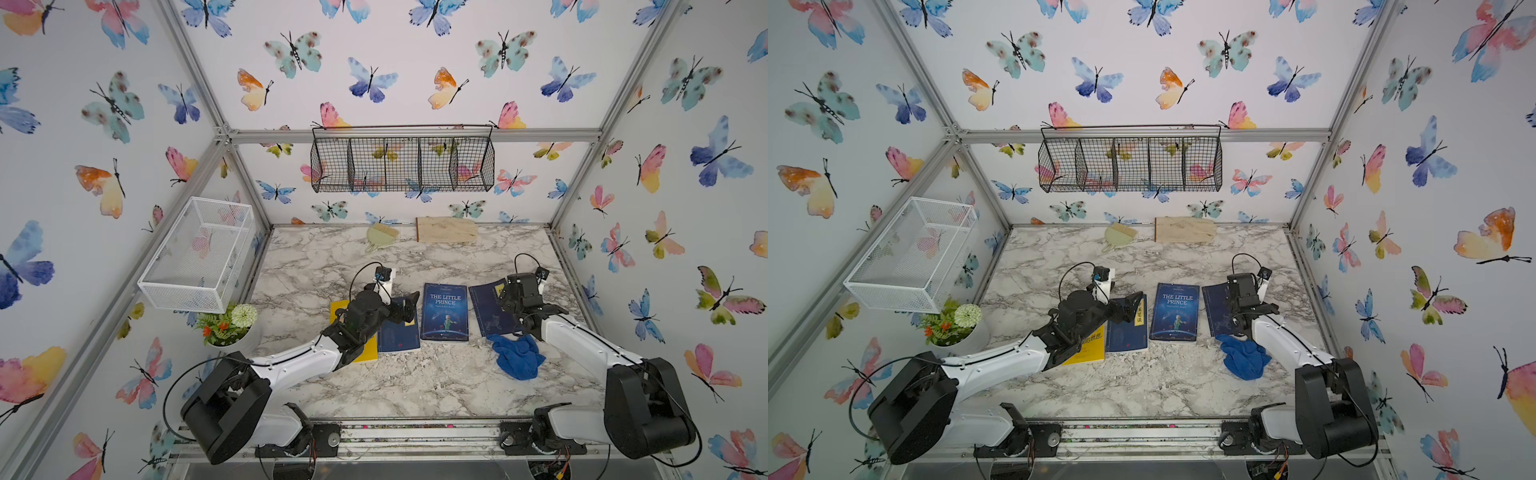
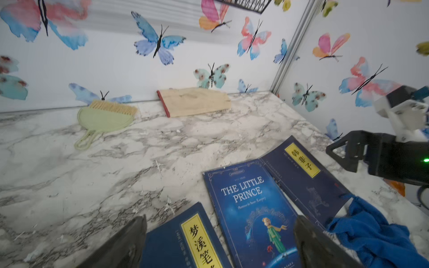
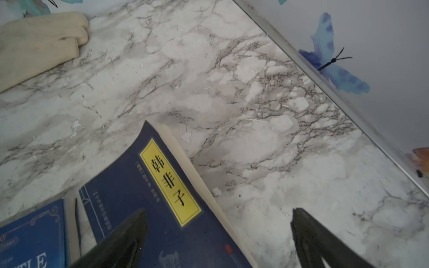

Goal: Wipe the cover of the book
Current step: Pick up the cleaning item at the center of the board.

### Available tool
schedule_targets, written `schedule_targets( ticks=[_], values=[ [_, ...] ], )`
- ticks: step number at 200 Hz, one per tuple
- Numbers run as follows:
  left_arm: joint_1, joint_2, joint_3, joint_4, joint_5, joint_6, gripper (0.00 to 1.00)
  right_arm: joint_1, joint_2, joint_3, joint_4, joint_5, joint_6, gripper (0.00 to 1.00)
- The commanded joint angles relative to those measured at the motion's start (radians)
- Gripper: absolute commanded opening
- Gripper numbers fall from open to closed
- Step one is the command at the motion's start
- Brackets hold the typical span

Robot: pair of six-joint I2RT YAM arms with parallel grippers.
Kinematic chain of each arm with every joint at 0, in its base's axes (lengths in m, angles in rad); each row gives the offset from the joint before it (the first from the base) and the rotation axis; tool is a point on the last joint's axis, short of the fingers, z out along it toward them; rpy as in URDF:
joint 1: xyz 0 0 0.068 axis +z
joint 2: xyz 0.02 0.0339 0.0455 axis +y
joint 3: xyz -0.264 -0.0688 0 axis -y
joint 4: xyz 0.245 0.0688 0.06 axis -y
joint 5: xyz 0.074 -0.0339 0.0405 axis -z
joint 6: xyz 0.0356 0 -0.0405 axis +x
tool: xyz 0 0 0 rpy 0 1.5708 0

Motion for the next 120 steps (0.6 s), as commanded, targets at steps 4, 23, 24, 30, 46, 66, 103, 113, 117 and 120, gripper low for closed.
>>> schedule_targets(
  ticks=[4,23,24,30,46,66,103,113,117,120],
  values=[
    [0.002,-0.024,0.036,-0.167,-0.155,-0.056,0.98,-0.004,-0.095,-0.065,-0.099,-0.143,0.037,0.97],
    [0.010,-0.014,0.029,-0.229,-0.361,-0.165,0.98,-0.004,-0.156,-0.100,-0.126,-0.208,0.091,0.95],
    [0.011,-0.012,0.029,-0.234,-0.370,-0.173,0.98,-0.004,-0.158,-0.101,-0.127,-0.210,0.096,0.95],
    [0.023,-0.004,0.035,-0.275,-0.413,-0.221,0.98,-0.004,-0.168,-0.106,-0.148,-0.233,0.121,0.94],
    [0.081,0.018,0.057,-0.371,-0.412,-0.312,0.98,-0.004,-0.171,-0.090,-0.232,-0.258,0.183,0.95],
    [0.146,0.023,0.040,-0.368,-0.318,-0.352,0.98,-0.003,-0.151,-0.044,-0.374,-0.268,0.247,0.95],
    [0.160,-0.018,-0.011,-0.306,-0.294,-0.357,0.98,-0.003,-0.131,-0.060,-0.436,-0.336,0.263,0.96],
    [0.161,-0.028,-0.006,-0.325,-0.319,-0.358,0.98,-0.003,-0.134,-0.094,-0.409,-0.357,0.267,0.96],
    [0.161,-0.036,-0.004,-0.333,-0.331,-0.357,0.98,-0.004,-0.135,-0.107,-0.399,-0.365,0.269,0.96],
    [0.161,-0.038,-0.004,-0.337,-0.339,-0.359,0.98,-0.004,-0.136,-0.116,-0.391,-0.371,0.273,0.96]
  ],
)
